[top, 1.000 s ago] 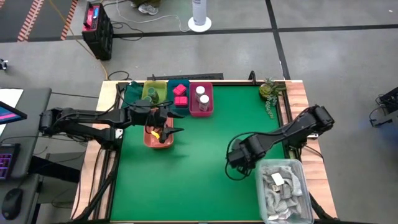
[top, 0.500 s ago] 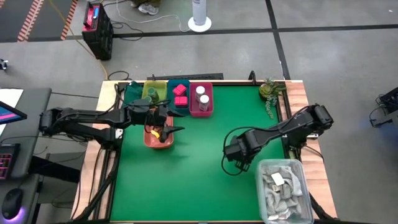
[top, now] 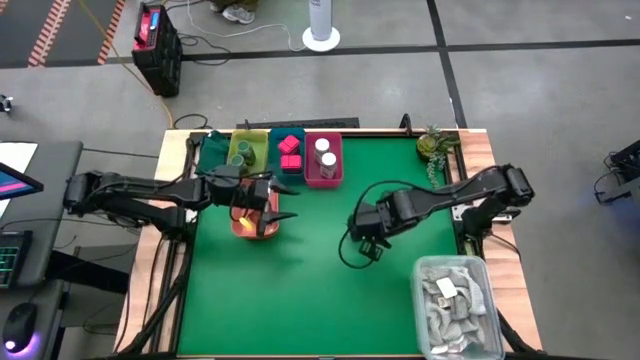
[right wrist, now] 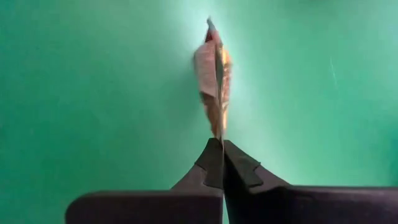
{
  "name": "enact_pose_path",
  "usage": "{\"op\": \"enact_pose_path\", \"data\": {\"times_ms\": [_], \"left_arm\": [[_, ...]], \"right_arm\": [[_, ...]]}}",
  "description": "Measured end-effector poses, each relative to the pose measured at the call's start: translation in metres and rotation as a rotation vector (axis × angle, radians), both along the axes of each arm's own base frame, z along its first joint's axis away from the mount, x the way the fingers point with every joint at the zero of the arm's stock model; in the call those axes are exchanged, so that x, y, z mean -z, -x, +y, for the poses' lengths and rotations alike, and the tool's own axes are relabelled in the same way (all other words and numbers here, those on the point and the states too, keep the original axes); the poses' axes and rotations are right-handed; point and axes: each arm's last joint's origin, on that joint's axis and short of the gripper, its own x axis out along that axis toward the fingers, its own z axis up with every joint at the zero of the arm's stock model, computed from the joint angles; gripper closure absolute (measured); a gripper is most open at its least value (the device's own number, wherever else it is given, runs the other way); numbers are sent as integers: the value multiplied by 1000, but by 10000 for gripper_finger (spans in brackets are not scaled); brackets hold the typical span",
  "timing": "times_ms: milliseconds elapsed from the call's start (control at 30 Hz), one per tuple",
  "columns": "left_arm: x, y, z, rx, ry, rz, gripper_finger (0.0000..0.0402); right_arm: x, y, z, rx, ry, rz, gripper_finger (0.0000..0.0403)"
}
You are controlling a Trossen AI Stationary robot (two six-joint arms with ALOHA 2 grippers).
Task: Sort spices by type
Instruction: Put the orange seasoning pack into the orange bin
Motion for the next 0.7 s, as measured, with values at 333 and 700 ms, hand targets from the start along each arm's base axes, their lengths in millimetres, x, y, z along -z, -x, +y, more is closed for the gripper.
{"op": "enact_pose_path", "data": {"times_ms": [333,700], "left_arm": [[-8,-1,-14,60,-19,-80,150],[-8,-1,-11,-35,1,-80,150]], "right_arm": [[-32,-30,-15,-114,22,-296,386],[-54,-46,-34,-190,83,-467,386]]}}
